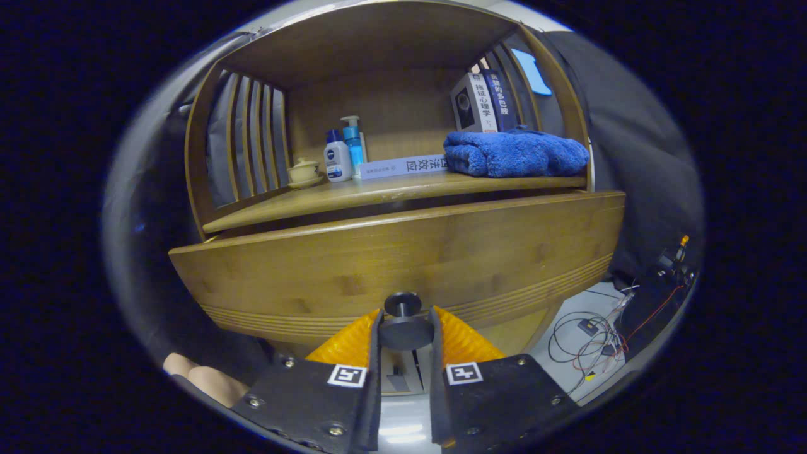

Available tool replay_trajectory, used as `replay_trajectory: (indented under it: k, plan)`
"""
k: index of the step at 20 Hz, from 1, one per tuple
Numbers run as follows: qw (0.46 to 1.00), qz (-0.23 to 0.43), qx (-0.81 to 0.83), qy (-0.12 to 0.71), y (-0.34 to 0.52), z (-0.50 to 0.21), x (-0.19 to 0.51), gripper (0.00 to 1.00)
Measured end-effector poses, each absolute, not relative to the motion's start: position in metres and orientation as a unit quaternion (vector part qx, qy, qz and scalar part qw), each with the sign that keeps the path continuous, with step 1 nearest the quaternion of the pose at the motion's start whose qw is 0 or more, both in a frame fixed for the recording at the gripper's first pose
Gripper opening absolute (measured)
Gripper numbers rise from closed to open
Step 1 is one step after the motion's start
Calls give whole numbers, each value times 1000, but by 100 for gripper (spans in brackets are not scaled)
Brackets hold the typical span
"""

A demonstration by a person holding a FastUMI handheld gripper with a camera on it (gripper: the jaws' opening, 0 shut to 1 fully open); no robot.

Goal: Pull open the drawer, take out the items inside it, and place them on the countertop above the cabinet.

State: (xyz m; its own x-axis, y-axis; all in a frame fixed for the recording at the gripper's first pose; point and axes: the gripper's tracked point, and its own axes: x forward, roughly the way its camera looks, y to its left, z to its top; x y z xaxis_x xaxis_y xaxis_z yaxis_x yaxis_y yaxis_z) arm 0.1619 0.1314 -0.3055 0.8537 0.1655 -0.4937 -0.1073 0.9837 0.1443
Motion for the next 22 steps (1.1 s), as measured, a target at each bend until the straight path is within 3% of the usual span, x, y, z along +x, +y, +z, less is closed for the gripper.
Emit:
replay_trajectory:
  k: [22]
  plan:
    - [952, 77, 52, 291, 114, -294, 76, 32]
